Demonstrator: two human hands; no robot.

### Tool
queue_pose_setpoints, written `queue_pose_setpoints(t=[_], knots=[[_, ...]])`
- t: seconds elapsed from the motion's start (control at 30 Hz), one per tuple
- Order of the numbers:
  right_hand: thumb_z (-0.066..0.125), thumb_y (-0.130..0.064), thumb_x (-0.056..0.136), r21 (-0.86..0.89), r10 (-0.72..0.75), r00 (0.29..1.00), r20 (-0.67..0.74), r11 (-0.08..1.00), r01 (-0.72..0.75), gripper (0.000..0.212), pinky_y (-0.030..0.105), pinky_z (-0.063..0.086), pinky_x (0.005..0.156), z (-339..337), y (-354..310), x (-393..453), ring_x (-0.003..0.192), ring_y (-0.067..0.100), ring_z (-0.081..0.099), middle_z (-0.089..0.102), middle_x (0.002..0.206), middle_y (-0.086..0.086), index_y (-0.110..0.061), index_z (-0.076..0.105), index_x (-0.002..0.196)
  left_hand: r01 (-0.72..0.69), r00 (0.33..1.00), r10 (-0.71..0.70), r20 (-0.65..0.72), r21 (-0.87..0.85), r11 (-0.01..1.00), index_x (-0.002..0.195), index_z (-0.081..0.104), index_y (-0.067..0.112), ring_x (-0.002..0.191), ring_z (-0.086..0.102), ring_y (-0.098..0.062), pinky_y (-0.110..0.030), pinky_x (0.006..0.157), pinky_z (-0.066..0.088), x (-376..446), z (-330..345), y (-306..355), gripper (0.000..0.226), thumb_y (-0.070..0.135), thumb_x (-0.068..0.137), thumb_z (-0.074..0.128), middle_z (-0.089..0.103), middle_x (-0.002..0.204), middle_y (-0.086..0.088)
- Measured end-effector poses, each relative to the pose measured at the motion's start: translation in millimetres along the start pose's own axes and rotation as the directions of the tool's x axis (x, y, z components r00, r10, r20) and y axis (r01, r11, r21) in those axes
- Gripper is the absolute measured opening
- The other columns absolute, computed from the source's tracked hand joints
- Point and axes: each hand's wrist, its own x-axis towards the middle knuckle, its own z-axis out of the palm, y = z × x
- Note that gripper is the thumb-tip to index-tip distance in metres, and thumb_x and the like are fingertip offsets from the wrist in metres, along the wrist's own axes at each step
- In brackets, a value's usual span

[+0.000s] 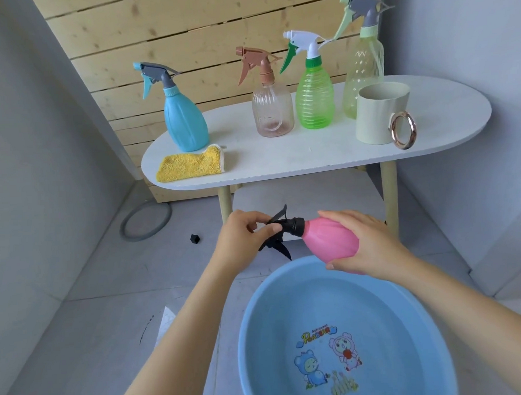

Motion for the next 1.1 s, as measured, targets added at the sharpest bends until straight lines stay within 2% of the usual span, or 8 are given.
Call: queue_pose_setpoints(t=[0.17, 0.3, 0.43, 0.57, 0.77, 0.9, 0.97, 1.1], knots=[[0.084, -0.045, 0.058, -0.003, 0.086, 0.996, -0.038, 0.996, -0.086, 0.093, 0.039, 0.035, 0.104, -2.9, 10.9, -2.8, 0.123, 0.018, 0.041, 0.042, 0.138, -0.010, -0.044, 0.035, 0.137, 0.169, 0.985, -0.170, -0.004, -0.063, 0.984, 0.096, 0.062, 0.017, 0.066, 0.057, -0.013, -0.022, 0.059, 0.043, -0.5, -4.2, -7.0, 0.025, 0.040, 0.095, 0.051, 0.068, 0.087, -0.004], [0.082, -0.050, 0.057, -0.091, 0.223, 0.973, -0.055, 0.970, -0.227, 0.091, 0.038, 0.040, 0.097, -1.1, 20.1, -5.7, 0.120, 0.023, 0.046, 0.044, 0.136, -0.006, -0.044, 0.034, 0.134, 0.249, 0.958, -0.260, -0.122, -0.099, 0.963, 0.083, 0.058, 0.011, 0.056, 0.044, -0.013, -0.024, 0.052, 0.033, 0.4, -10.6, -7.7, 0.033, 0.039, 0.098, 0.046, 0.054, 0.065, 0.000], [0.082, -0.047, 0.059, -0.026, 0.374, 0.926, -0.051, 0.926, -0.376, 0.087, 0.036, 0.045, 0.088, 1.6, 24.4, -5.6, 0.111, 0.028, 0.049, 0.045, 0.128, 0.001, -0.041, 0.033, 0.131, 0.280, 0.927, -0.315, -0.203, -0.184, 0.942, 0.082, 0.055, 0.010, 0.059, 0.041, -0.014, -0.026, 0.054, 0.031, 4.8, -18.3, -7.4, 0.034, 0.037, 0.099, 0.043, 0.052, 0.070, -0.003], [0.083, -0.043, 0.060, 0.013, 0.416, 0.909, -0.025, 0.909, -0.416, 0.086, 0.038, 0.047, 0.086, 2.5, 26.2, -7.4, 0.110, 0.028, 0.048, 0.043, 0.127, 0.004, -0.035, 0.032, 0.130, 0.273, 0.905, -0.349, -0.242, -0.298, 0.915, 0.083, 0.054, 0.004, 0.063, 0.034, -0.020, -0.030, 0.057, 0.028, 9.6, -25.5, -10.1, 0.040, 0.039, 0.099, 0.041, 0.046, 0.076, -0.013], [0.086, -0.031, 0.061, 0.295, 0.289, 0.952, -0.102, 0.923, -0.249, 0.085, 0.030, 0.039, 0.081, 2.8, 10.5, -9.2, 0.110, 0.019, 0.045, 0.042, 0.130, -0.002, -0.032, 0.035, 0.128, 0.276, 0.866, -0.463, -0.190, -0.591, 0.758, 0.077, 0.055, 0.010, 0.069, 0.047, -0.021, -0.033, 0.069, 0.041, 16.8, -26.9, 3.3, 0.036, 0.040, 0.096, 0.050, 0.057, 0.077, -0.009], [0.087, -0.029, 0.061, 0.390, 0.234, 0.960, -0.153, 0.907, -0.158, 0.085, 0.029, 0.039, 0.083, -2.4, -5.6, 1.5, 0.111, 0.016, 0.045, 0.042, 0.130, -0.005, -0.033, 0.035, 0.129, 0.208, 0.874, -0.466, -0.137, -0.761, 0.615, 0.077, 0.062, 0.008, 0.058, 0.051, -0.018, -0.023, 0.062, 0.050, 34.6, -21.9, 29.4, 0.026, 0.028, 0.093, 0.060, 0.062, 0.073, -0.010], [0.087, -0.031, 0.061, 0.400, 0.227, 0.959, -0.169, 0.905, -0.144, 0.085, 0.029, 0.039, 0.084, -4.4, -8.8, 7.4, 0.112, 0.015, 0.045, 0.042, 0.130, -0.005, -0.036, 0.034, 0.128, 0.204, 0.892, -0.438, -0.112, -0.765, 0.611, 0.081, 0.064, 0.007, 0.052, 0.055, -0.015, -0.023, 0.065, 0.052, 45.7, -16.8, 43.2, 0.019, 0.023, 0.092, 0.062, 0.063, 0.073, -0.010], [0.086, -0.031, 0.061, 0.412, 0.224, 0.958, -0.180, 0.901, -0.133, 0.086, 0.027, 0.039, 0.084, -7.2, -10.4, 13.6, 0.112, 0.014, 0.045, 0.043, 0.130, -0.006, -0.037, 0.035, 0.129, 0.227, 0.906, -0.407, -0.117, -0.677, 0.700, 0.068, 0.061, 0.013, 0.041, 0.059, -0.010, -0.036, 0.088, 0.053, 73.0, -7.5, 57.2, 0.022, 0.017, 0.089, 0.065, 0.064, 0.066, -0.006]])
